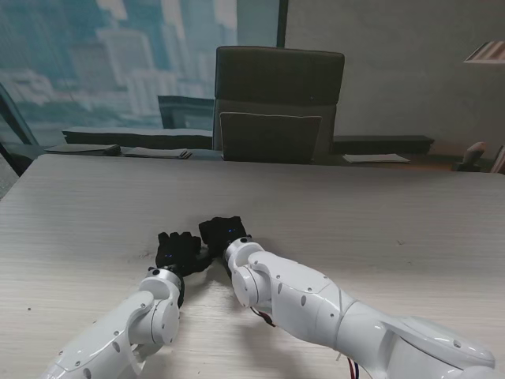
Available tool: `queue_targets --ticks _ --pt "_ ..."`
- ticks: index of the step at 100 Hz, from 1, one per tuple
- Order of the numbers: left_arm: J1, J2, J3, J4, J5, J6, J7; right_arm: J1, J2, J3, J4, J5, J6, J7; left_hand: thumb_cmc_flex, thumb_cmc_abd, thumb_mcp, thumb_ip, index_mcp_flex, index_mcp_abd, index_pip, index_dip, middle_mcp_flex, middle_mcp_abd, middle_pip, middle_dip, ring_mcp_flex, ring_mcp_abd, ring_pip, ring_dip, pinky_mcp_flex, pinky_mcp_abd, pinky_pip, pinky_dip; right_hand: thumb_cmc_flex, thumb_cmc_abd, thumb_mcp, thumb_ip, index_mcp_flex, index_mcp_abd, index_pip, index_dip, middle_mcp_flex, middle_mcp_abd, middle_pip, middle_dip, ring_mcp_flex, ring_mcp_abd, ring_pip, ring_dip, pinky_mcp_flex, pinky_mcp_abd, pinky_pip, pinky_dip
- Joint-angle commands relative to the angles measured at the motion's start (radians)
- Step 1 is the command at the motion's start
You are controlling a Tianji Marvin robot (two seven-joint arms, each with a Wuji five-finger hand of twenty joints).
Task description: Install the batteries into the remote control and close the cover
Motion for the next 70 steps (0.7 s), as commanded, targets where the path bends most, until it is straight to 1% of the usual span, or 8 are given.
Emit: queue_targets --ticks 1,35,37,43,50,57,65,70 --pt "0.001 -0.012 0.02 0.022 -0.005 0.016 -0.013 -0.011 -0.002 -0.001 0.008 0.004 -0.004 0.014 -0.021 -0.037 0.031 -0.022 0.057 -0.046 -0.026 -0.016 -0.012 -0.007 0.019 0.012 -0.03 -0.008 -0.001 -0.009 -0.02 -0.016 -0.013 0.009 0.044 -0.009 0.02 -0.001 0.011 -0.002 -0.013 0.001 0.019 -0.018 -0.014 -0.012 0.024 -0.029 0.0 -0.017 0.006 0.027 -0.009 -0.005" --pt "-0.047 -0.024 0.095 0.071 0.012 0.062 0.025 -0.014 -0.003 0.003 0.01 0.007 -0.005 0.007 0.005 -0.08 0.13 -0.024 0.098 -0.049 0.045 0.011 0.014 -0.019 0.053 0.02 -0.024 -0.01 0.003 -0.016 -0.019 -0.007 -0.023 -0.003 0.042 -0.009 0.02 -0.002 0.01 -0.003 -0.013 0.001 0.019 -0.02 -0.014 -0.012 0.023 -0.03 -0.001 -0.017 0.006 0.027 -0.009 -0.005" --pt "-0.048 -0.025 0.097 0.073 0.012 0.063 0.026 -0.014 -0.003 0.003 0.01 0.007 -0.005 0.007 0.018 -0.096 0.143 -0.04 0.101 -0.053 0.052 -0.003 0.015 -0.02 0.059 0.021 -0.023 -0.008 0.004 -0.018 -0.018 -0.007 -0.024 -0.005 0.042 -0.008 0.02 -0.002 0.011 -0.003 -0.012 0.002 0.018 -0.02 -0.014 -0.012 0.023 -0.03 -0.001 -0.017 0.006 0.027 -0.009 -0.005" --pt "-0.052 -0.026 0.103 0.077 0.012 0.067 0.03 -0.015 -0.003 0.003 0.01 0.007 -0.005 0.006 0.046 -0.122 0.16 -0.058 0.104 -0.058 0.084 -0.039 0.025 -0.024 0.07 0.024 -0.019 -0.008 0.007 -0.02 -0.018 -0.007 -0.022 -0.008 0.042 -0.009 0.019 -0.002 0.011 -0.002 -0.012 0.002 0.019 -0.02 -0.014 -0.012 0.023 -0.031 -0.001 -0.017 0.006 0.027 -0.009 -0.005" --pt "-0.055 -0.028 0.108 0.079 0.011 0.07 0.033 -0.015 -0.003 0.004 0.011 0.007 -0.006 0.005 0.086 -0.15 0.173 -0.058 0.106 -0.069 0.115 -0.055 0.032 -0.027 0.08 0.029 -0.015 -0.012 0.01 -0.021 -0.014 -0.006 -0.022 -0.012 0.041 -0.008 0.019 -0.002 0.011 -0.003 -0.012 0.001 0.019 -0.019 -0.014 -0.012 0.023 -0.031 -0.001 -0.017 0.006 0.027 -0.009 -0.005" --pt "-0.057 -0.03 0.112 0.082 0.013 0.074 0.041 -0.015 -0.003 0.004 0.011 0.008 -0.006 0.004 0.161 -0.187 0.182 -0.061 0.107 -0.09 0.181 -0.091 0.05 -0.037 0.098 0.036 -0.005 -0.012 0.017 -0.021 -0.007 -0.007 -0.015 -0.016 0.042 -0.008 0.019 -0.002 0.011 -0.003 -0.012 0.001 0.019 -0.019 -0.014 -0.012 0.023 -0.03 -0.001 -0.017 0.006 0.027 -0.009 -0.005" --pt "-0.059 -0.034 0.114 0.089 0.015 0.077 0.058 -0.016 -0.003 0.005 0.011 0.008 -0.006 0.003 0.223 -0.192 0.195 -0.053 0.124 -0.104 0.234 -0.12 0.07 -0.046 0.114 0.042 0.008 -0.013 0.025 -0.02 0.0 -0.005 -0.009 -0.021 0.041 -0.008 0.019 -0.002 0.011 -0.004 -0.012 0.001 0.019 -0.02 -0.014 -0.012 0.022 -0.03 -0.001 -0.017 0.006 0.027 -0.009 -0.005" --pt "-0.059 -0.037 0.113 0.092 0.012 0.076 0.068 -0.016 -0.003 0.005 0.011 0.008 -0.006 0.002 0.25 -0.193 0.209 -0.061 0.14 -0.107 0.244 -0.125 0.079 -0.051 0.125 0.047 0.013 -0.014 0.029 -0.02 0.003 -0.005 -0.004 -0.022 0.04 -0.008 0.019 -0.002 0.01 -0.003 -0.012 0.001 0.018 -0.02 -0.015 -0.012 0.021 -0.031 -0.001 -0.016 0.006 0.027 -0.009 -0.005"
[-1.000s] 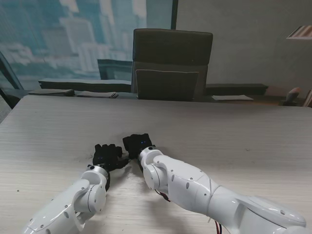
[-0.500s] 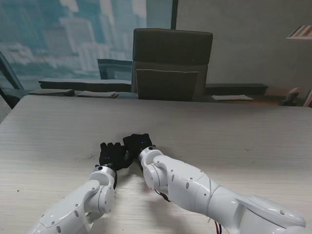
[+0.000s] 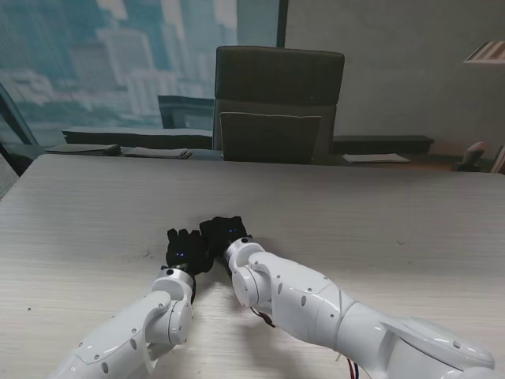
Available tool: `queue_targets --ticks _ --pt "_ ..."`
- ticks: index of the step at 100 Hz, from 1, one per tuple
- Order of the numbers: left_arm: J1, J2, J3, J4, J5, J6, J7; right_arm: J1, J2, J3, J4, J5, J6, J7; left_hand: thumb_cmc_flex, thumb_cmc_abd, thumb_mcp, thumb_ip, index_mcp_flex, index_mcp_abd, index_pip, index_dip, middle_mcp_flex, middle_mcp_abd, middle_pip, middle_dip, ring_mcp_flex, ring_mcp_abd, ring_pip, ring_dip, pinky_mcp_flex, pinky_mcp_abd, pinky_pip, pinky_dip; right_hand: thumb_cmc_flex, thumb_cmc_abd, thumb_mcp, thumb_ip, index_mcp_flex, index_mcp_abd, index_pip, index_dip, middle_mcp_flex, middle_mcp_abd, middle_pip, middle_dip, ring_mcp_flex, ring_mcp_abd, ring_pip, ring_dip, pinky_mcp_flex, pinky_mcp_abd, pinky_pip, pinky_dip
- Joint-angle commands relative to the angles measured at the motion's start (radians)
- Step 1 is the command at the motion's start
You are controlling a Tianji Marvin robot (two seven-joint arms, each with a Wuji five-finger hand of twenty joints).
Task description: Install the batteries into the remote control and close the cover
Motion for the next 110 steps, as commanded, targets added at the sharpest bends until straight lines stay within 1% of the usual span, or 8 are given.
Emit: queue_targets --ticks 1,21,36,56,63,66,88,110 --pt "0.012 -0.008 0.005 0.02 -0.006 0.006 -0.008 -0.012 -0.001 -0.001 0.007 0.003 -0.005 0.014 0.048 -0.03 0.041 -0.038 0.096 -0.084 0.016 -0.035 0.017 -0.016 0.027 0.021 0.012 -0.012 0.016 -0.008 0.002 -0.004 0.002 -0.013 0.04 -0.008 0.018 -0.007 0.01 -0.003 -0.012 0.001 0.018 -0.019 -0.015 -0.012 0.021 -0.03 -0.001 -0.016 0.006 0.027 -0.008 -0.005" --pt "0.016 -0.012 -0.009 0.03 -0.003 -0.001 0.028 -0.016 0.005 0.005 -0.004 0.0 -0.008 0.009 0.058 -0.041 0.064 -0.041 0.152 -0.12 0.025 -0.066 0.06 -0.056 0.046 0.025 0.023 -0.021 0.025 -0.009 0.007 -0.006 0.011 -0.019 0.022 -0.013 0.007 -0.011 0.002 -0.004 -0.012 0.0 0.012 -0.019 -0.017 -0.012 0.015 -0.035 -0.001 -0.013 0.006 0.027 -0.008 -0.005" --pt "0.021 -0.012 -0.026 0.026 -0.001 -0.009 0.039 -0.023 0.019 0.016 -0.03 -0.007 -0.015 0.004 0.05 -0.049 0.077 -0.04 0.159 -0.137 0.03 -0.075 0.068 -0.06 0.049 0.024 0.024 -0.023 0.027 -0.01 0.007 -0.006 0.014 -0.022 -0.104 0.003 -0.077 -0.014 -0.029 0.002 -0.008 -0.017 -0.018 -0.021 -0.011 -0.002 -0.007 -0.029 -0.007 0.006 -0.011 0.027 -0.016 -0.005" --pt "0.028 -0.014 -0.041 0.021 -0.001 -0.018 0.053 -0.032 0.039 0.03 -0.066 -0.027 -0.014 -0.003 0.049 -0.051 0.084 -0.04 0.158 -0.136 0.036 -0.076 0.07 -0.064 0.051 0.028 0.024 -0.025 0.027 -0.011 0.006 -0.006 0.015 -0.026 -0.259 0.108 -0.197 0.061 -0.028 0.044 -0.144 0.032 -0.08 -0.012 -0.03 0.05 -0.068 -0.005 -0.027 0.027 -0.069 0.021 -0.035 0.012" --pt "0.03 -0.013 -0.046 0.019 0.002 -0.019 0.057 -0.035 0.046 0.036 -0.077 -0.036 -0.014 -0.01 0.049 -0.052 0.087 -0.04 0.158 -0.134 0.038 -0.076 0.071 -0.064 0.051 0.03 0.024 -0.026 0.027 -0.011 0.006 -0.006 0.015 -0.027 -0.293 0.143 -0.221 0.118 -0.026 0.057 -0.194 0.086 -0.096 -0.011 -0.034 0.052 -0.083 -0.007 -0.033 0.03 -0.086 0.022 -0.049 0.01" --pt "0.031 -0.013 -0.048 0.018 0.002 -0.02 0.058 -0.036 0.049 0.039 -0.082 -0.041 -0.014 -0.013 0.048 -0.053 0.087 -0.041 0.157 -0.135 0.039 -0.076 0.07 -0.063 0.051 0.031 0.023 -0.026 0.027 -0.011 0.006 -0.006 0.015 -0.027 -0.302 0.148 -0.235 0.146 -0.027 0.059 -0.22 0.138 -0.103 -0.01 -0.036 0.052 -0.092 -0.005 -0.035 0.031 -0.092 0.022 -0.053 0.01" --pt "0.038 -0.012 -0.061 0.011 0.004 -0.024 0.061 -0.05 0.086 0.056 -0.137 -0.109 0.011 -0.034 0.047 -0.053 0.088 -0.042 0.156 -0.136 0.042 -0.076 0.071 -0.065 0.05 0.033 0.024 -0.024 0.027 -0.012 0.006 -0.006 0.016 -0.029 -0.331 0.131 -0.274 0.129 -0.05 0.118 -0.268 0.152 -0.147 0.013 -0.04 0.053 -0.153 0.007 -0.033 0.04 -0.143 0.019 -0.071 0.008" --pt "0.04 -0.01 -0.063 0.004 0.009 -0.027 0.056 -0.079 0.153 0.065 -0.23 -0.198 0.075 0.023 0.046 -0.052 0.088 -0.043 0.153 -0.137 0.044 -0.076 0.071 -0.066 0.048 0.035 0.022 -0.027 0.025 -0.013 0.005 -0.006 0.016 -0.031 -0.424 0.039 -0.327 0.122 -0.041 0.237 -0.381 0.14 -0.187 0.075 -0.058 0.044 -0.21 0.054 -0.029 0.051 -0.19 0.029 -0.068 0.021"
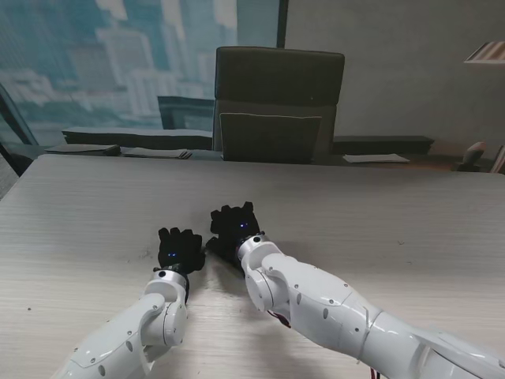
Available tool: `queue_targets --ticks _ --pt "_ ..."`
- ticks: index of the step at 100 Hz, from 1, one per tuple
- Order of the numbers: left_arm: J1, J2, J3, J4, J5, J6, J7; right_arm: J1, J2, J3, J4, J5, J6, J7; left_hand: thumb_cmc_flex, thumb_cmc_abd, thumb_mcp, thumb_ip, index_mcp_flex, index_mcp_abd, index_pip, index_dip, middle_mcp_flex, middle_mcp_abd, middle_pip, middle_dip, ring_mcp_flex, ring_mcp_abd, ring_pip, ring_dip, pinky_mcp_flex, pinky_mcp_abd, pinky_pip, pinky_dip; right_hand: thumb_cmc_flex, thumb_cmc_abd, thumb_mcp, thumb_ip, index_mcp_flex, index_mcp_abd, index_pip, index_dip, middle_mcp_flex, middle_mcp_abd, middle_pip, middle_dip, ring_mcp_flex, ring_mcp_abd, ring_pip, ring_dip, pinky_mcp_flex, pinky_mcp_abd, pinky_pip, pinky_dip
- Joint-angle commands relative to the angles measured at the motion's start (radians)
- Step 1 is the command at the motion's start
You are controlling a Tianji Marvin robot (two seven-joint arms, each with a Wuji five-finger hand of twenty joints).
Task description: Install the batteries into the remote control and close the cover
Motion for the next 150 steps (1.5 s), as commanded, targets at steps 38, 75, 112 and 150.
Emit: queue_targets --ticks 38,75,112,150 --pt "0.008 0.005 -0.003 -0.019 0.009 -0.002 -0.024 -0.051 0.072 -0.025 -0.06 -0.077 0.069 0.111 0.017 -0.013 0.068 0.008 0.051 -0.072 0.051 0.004 -0.003 -0.023 0.011 0.012 0.007 -0.019 -0.002 -0.012 -0.006 -0.006 0.017 -0.016 -0.084 -0.066 -0.089 -0.012 0.041 0.112 -0.215 0.003 -0.053 0.101 -0.045 -0.006 -0.052 0.049 0.027 0.029 -0.047 0.033 -0.016 0.029" --pt "0.008 0.006 -0.003 -0.025 0.013 -0.001 -0.029 -0.046 0.076 -0.057 -0.041 -0.079 0.072 0.14 0.017 -0.012 0.068 0.008 0.051 -0.068 0.051 0.004 -0.002 -0.022 0.01 0.011 0.009 -0.018 -0.002 -0.012 -0.006 -0.006 0.017 -0.017 -0.036 -0.099 -0.053 0.004 0.1 0.024 -0.185 0.12 -0.021 0.057 0.006 0.028 -0.029 0.028 0.084 0.054 -0.036 0.026 -0.008 0.045" --pt "0.007 0.016 -0.006 -0.035 0.033 -0.006 -0.052 -0.046 0.082 -0.063 -0.037 -0.071 0.046 0.156 0.02 -0.012 0.068 0.007 0.048 -0.065 0.053 0.006 -0.004 -0.023 0.008 0.008 0.007 -0.022 -0.005 -0.014 -0.011 -0.007 0.009 -0.022 0.135 -0.129 0.13 0.012 0.211 -0.043 -0.027 0.133 0.131 0.011 0.044 0.044 0.043 0.013 0.129 0.066 -0.007 0.038 0.003 0.043" --pt "-0.016 0.061 -0.027 -0.04 0.138 -0.137 -0.122 -0.032 0.092 -0.054 -0.023 -0.061 -0.018 0.169 0.01 -0.014 0.078 -0.003 0.044 -0.078 0.06 0.011 -0.004 -0.038 0.009 0.013 0.018 -0.044 0.001 -0.011 0.001 -0.008 0.023 -0.016 0.249 -0.203 0.192 -0.133 0.184 -0.089 0.192 -0.113 0.191 -0.018 0.053 0.047 0.077 -0.012 0.142 0.064 0.013 0.03 0.009 0.041"
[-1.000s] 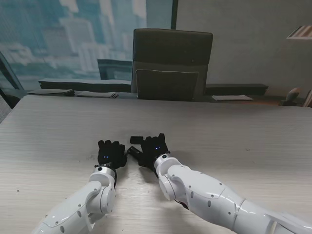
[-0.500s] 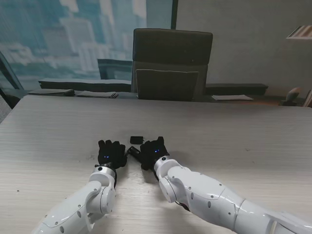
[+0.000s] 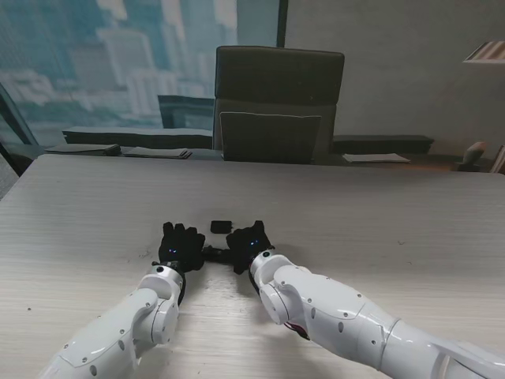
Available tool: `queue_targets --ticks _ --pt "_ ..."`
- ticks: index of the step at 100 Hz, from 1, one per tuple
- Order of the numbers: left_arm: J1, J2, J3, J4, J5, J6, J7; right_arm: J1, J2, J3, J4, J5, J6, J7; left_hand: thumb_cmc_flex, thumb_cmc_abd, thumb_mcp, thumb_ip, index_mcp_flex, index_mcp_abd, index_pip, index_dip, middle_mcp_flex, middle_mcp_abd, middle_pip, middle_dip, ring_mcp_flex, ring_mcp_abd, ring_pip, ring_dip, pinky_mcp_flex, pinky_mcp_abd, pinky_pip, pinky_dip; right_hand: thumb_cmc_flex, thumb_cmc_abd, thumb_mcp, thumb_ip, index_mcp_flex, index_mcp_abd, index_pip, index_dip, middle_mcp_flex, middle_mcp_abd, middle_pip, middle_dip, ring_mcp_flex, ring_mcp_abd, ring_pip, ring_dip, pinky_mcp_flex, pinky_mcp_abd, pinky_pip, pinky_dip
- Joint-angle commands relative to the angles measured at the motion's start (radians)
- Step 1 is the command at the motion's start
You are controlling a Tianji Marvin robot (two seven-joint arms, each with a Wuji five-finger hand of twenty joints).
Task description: Install the batteries into the remote control and close the cover
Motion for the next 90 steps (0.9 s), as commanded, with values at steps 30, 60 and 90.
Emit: queue_targets --ticks 30,60,90 --pt "-0.029 0.048 -0.027 -0.016 0.106 -0.124 -0.087 -0.009 0.017 -0.001 0.016 0.01 -0.046 0.043 0.002 -0.003 0.067 -0.013 0.033 -0.095 0.061 0.016 -0.014 -0.043 0.005 0.004 0.005 -0.05 -0.016 -0.014 -0.005 -0.007 0.004 -0.013 0.052 -0.034 0.043 -0.018 0.078 -0.163 0.102 -0.025 0.023 -0.024 0.026 0.013 0.014 -0.029 0.017 0.012 0.005 0.02 0.015 0.014" --pt "-0.051 0.064 -0.017 -0.006 0.153 -0.207 -0.087 -0.008 0.019 0.001 0.016 0.016 -0.053 0.052 0.0 0.001 0.06 -0.024 0.023 -0.105 0.064 0.022 -0.022 -0.059 0.004 -0.002 0.005 -0.068 -0.025 -0.018 -0.004 -0.006 -0.013 -0.023 0.052 -0.031 0.044 -0.02 0.076 -0.167 0.112 -0.034 0.025 -0.026 0.026 0.013 0.016 -0.03 0.017 0.012 0.007 0.014 0.015 0.015" --pt "-0.034 0.083 -0.041 -0.038 0.215 -0.269 -0.124 -0.004 0.018 0.0 0.025 0.024 -0.064 0.055 0.007 -0.018 0.076 -0.026 0.009 -0.108 0.061 0.026 -0.037 -0.073 -0.009 -0.013 0.004 -0.083 -0.041 -0.028 -0.004 -0.006 -0.014 -0.025 0.054 -0.031 0.048 -0.024 0.072 -0.17 0.121 -0.041 0.029 -0.028 0.024 0.007 0.019 -0.035 0.017 0.011 0.011 0.011 0.016 0.016"
